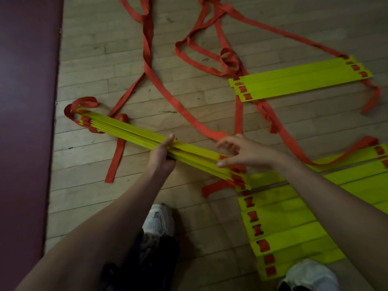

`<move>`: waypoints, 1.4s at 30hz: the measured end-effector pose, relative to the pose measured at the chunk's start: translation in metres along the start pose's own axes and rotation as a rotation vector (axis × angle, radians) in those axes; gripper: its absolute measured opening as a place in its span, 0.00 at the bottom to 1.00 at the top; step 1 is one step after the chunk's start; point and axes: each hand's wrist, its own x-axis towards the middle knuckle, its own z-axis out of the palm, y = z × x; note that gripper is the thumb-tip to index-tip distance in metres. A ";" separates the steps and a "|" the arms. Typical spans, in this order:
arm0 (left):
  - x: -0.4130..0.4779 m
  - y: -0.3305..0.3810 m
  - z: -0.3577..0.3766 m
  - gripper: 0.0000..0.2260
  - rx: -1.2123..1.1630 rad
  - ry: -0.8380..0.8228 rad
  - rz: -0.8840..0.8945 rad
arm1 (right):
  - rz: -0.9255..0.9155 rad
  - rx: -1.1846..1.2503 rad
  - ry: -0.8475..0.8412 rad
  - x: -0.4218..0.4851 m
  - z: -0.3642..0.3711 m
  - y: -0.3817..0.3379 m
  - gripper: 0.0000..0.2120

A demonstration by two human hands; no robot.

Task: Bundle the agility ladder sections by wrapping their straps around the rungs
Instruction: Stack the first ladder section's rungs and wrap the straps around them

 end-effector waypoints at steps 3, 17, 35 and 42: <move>-0.003 0.006 -0.002 0.05 0.003 0.010 0.021 | 0.070 -0.262 -0.138 0.003 -0.002 0.003 0.26; -0.010 0.009 -0.011 0.09 -0.020 -0.055 -0.011 | 0.067 0.165 -0.092 0.005 0.025 0.009 0.20; -0.008 0.012 -0.002 0.06 -0.124 0.036 -0.040 | -0.130 -0.139 0.199 0.006 0.006 -0.001 0.11; 0.000 0.015 -0.004 0.08 -0.212 0.031 -0.026 | -0.348 -0.224 0.211 0.003 0.015 0.001 0.09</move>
